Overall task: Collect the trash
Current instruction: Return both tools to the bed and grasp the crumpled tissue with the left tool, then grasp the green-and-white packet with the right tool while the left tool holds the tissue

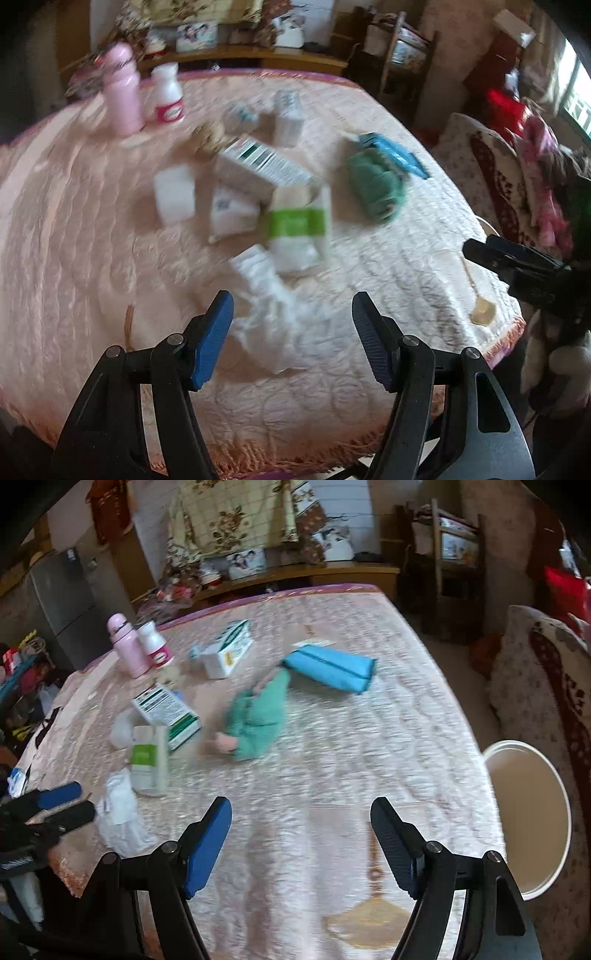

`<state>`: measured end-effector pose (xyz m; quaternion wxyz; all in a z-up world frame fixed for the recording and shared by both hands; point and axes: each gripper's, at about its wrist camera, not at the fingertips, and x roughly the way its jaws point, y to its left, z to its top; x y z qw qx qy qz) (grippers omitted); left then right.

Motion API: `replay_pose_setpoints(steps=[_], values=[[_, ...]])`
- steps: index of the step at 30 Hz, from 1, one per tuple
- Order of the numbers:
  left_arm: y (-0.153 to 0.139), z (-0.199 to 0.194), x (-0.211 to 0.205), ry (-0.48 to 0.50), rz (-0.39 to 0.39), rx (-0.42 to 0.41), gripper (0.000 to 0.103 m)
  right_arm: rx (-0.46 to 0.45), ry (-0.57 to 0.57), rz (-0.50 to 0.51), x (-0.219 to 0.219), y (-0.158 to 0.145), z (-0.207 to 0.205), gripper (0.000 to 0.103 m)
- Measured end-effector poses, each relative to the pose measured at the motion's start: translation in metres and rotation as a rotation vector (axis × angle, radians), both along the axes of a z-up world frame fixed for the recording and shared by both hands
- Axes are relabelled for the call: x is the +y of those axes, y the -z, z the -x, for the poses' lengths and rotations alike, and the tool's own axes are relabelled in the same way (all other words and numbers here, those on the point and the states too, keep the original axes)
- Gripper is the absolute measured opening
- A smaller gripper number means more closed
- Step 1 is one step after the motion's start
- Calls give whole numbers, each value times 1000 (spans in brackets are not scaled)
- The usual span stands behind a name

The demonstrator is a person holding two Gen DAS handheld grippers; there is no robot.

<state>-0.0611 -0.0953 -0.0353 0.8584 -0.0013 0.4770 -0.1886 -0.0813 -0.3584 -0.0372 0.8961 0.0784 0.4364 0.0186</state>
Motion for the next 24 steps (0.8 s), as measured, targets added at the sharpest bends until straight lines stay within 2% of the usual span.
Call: replay_pose_setpoints(steps=[7, 8, 9, 11, 15, 20, 24], values=[[33, -13, 0, -38, 58, 62, 65, 17, -70, -21, 33, 6, -12, 76], [37, -14, 1, -34, 68, 71, 62, 19, -79, -25, 38, 7, -14, 76], [38, -14, 0, -32, 73, 77, 44, 20, -85, -26, 42, 7, -17, 76], [43, -18, 2, -25, 46, 105, 18, 20, -96, -27, 51, 9, -23, 76], [38, -22, 18, -25, 93, 128, 12, 39, -121, -78, 71, 15, -41, 76], [15, -22, 45, -59, 44, 59, 12, 58, -150, -142, 98, 23, -59, 76], [7, -27, 64, -90, 16, 25, 12, 78, -175, -146, 129, 34, -81, 76]])
